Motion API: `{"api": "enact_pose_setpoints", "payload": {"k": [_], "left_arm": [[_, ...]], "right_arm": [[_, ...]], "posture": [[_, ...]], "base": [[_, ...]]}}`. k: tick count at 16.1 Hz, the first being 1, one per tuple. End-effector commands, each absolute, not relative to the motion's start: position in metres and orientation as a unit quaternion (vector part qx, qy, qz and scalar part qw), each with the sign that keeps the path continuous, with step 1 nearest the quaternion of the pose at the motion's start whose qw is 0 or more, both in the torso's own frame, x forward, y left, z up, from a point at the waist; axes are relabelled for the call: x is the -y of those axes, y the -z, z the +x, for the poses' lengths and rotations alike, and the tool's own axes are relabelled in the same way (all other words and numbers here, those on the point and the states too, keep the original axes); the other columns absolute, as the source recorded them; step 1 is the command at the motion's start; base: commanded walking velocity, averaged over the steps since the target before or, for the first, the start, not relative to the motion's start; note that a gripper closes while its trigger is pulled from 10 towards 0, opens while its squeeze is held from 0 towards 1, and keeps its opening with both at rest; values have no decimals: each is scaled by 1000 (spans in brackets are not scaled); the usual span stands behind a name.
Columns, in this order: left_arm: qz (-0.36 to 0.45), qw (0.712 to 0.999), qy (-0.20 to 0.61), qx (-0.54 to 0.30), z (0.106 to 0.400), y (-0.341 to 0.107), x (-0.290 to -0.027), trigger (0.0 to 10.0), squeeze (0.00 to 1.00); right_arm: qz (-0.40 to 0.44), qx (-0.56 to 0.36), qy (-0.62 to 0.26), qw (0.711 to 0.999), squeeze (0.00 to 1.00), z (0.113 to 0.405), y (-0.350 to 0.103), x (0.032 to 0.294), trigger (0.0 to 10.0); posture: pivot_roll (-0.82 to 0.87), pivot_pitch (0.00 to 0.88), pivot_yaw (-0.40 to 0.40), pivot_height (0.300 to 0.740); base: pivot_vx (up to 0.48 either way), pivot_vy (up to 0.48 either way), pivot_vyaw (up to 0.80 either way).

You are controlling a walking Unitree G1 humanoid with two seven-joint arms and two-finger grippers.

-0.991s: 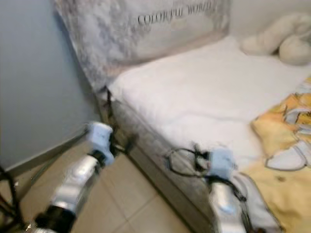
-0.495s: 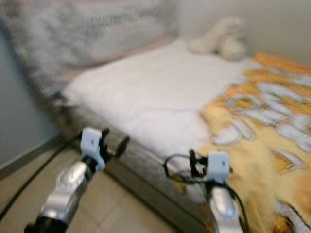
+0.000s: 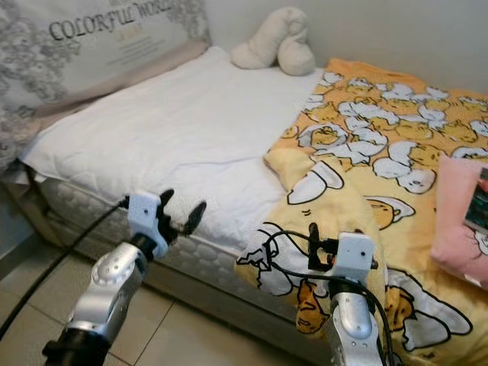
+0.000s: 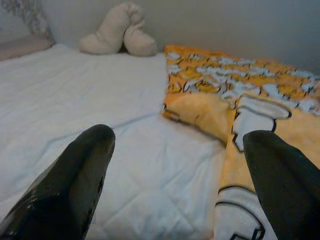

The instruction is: Clean up the room

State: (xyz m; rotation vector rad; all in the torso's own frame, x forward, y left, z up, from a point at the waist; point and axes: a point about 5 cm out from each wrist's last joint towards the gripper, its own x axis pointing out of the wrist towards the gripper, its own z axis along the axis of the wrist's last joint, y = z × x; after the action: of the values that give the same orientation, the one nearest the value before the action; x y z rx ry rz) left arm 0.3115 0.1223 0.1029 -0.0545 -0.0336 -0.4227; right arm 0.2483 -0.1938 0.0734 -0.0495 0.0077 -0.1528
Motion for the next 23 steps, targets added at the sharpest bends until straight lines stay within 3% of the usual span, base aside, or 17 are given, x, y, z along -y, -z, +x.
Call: {"api": "enact_pose_setpoints", "payload": {"k": [1,10,15,23], "left_arm": [[-40,977,208,18,313,-105,-122,10000,0],[-41,968,248,10,306,-97,-106,10000,0],[-27,975,221,-2,315,-97,-113,10000,0],[-65,987,150,-7,320,-95,-118,10000,0]], "right_arm": [[-37,13,67,997,0,248,-80,192,10000],[-1,-10,76,997,0,251,-74,194,10000],[-7,-12,58,998,0,258,-73,190,10000],[-15,-20,26,999,0,266,-73,186,10000]], "posture": [[101,0,26,740],[98,0,25,740],[103,0,27,740],[100,0,27,740]], "base": [[0,-266,-625],[0,-443,-638],[0,0,-636],[276,-343,156]]}}
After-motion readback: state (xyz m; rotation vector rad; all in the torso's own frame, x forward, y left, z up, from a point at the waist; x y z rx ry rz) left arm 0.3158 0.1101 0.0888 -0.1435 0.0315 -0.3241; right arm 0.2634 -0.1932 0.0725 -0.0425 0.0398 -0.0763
